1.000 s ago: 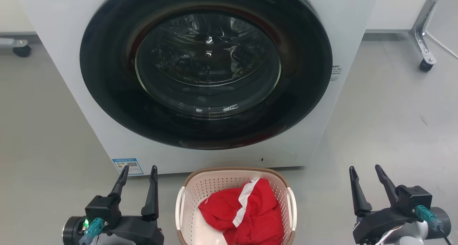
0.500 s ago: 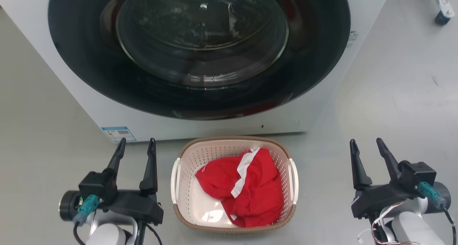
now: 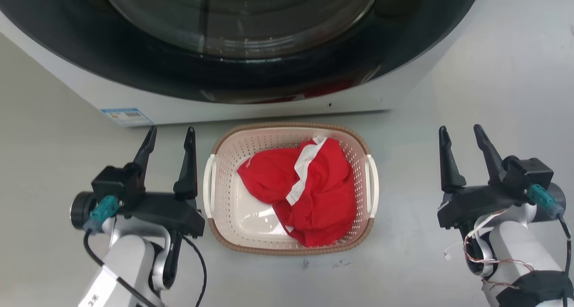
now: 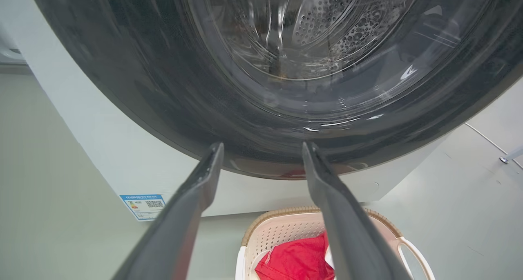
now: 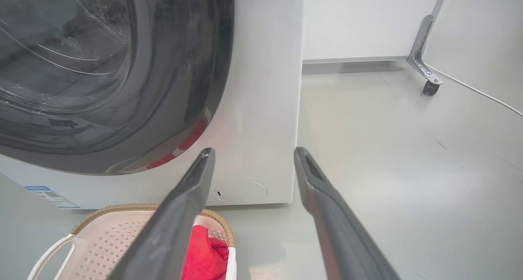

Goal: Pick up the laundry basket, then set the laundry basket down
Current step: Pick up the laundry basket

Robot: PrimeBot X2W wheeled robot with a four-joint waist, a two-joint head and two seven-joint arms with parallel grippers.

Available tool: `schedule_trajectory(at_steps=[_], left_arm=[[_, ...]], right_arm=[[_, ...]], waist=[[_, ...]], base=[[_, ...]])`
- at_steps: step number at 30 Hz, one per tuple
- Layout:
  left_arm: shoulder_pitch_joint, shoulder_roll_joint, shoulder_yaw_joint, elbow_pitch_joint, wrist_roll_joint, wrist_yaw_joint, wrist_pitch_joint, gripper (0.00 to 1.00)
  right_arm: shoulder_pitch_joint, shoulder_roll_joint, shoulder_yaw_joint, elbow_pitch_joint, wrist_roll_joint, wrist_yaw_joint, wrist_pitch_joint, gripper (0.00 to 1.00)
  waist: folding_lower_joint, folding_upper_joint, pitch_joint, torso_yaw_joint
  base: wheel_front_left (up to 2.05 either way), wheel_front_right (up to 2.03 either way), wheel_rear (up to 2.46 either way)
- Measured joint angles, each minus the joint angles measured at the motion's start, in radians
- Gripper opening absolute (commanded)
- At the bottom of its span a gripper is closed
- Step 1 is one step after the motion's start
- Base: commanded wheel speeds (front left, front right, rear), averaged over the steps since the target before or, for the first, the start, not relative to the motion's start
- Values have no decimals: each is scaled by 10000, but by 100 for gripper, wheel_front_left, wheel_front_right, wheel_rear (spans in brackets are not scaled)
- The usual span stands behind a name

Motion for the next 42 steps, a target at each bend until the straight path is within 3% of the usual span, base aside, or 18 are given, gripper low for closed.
schedule_trajectory(at_steps=[14, 20, 30, 42], left_arm=[[-2432, -121, -44, 1139, -213, -539, 911, 100], [-3276, -194, -107, 2188, -355, -878, 1304, 100], [-3913, -347, -305, 3785, -646, -1306, 1910, 100], [-4332, -412, -322, 5404, -861, -1507, 2405, 100]], right_arm=[[-2248, 81, 176, 627, -268, 222, 117, 100], [-3157, 213, 320, 1519, -372, 355, 211, 100], [-3777, 746, 637, 3043, -412, 529, 470, 100], [-4150, 1080, 953, 4541, -391, 761, 652, 100]], waist=[[0, 1, 2217, 32], [0, 1, 3022, 80], [-2, 0, 3791, 82], [-1, 0, 4496, -83]], base=[[0, 0, 0], [0, 0, 0], [0, 0, 0], [0, 0, 0]])
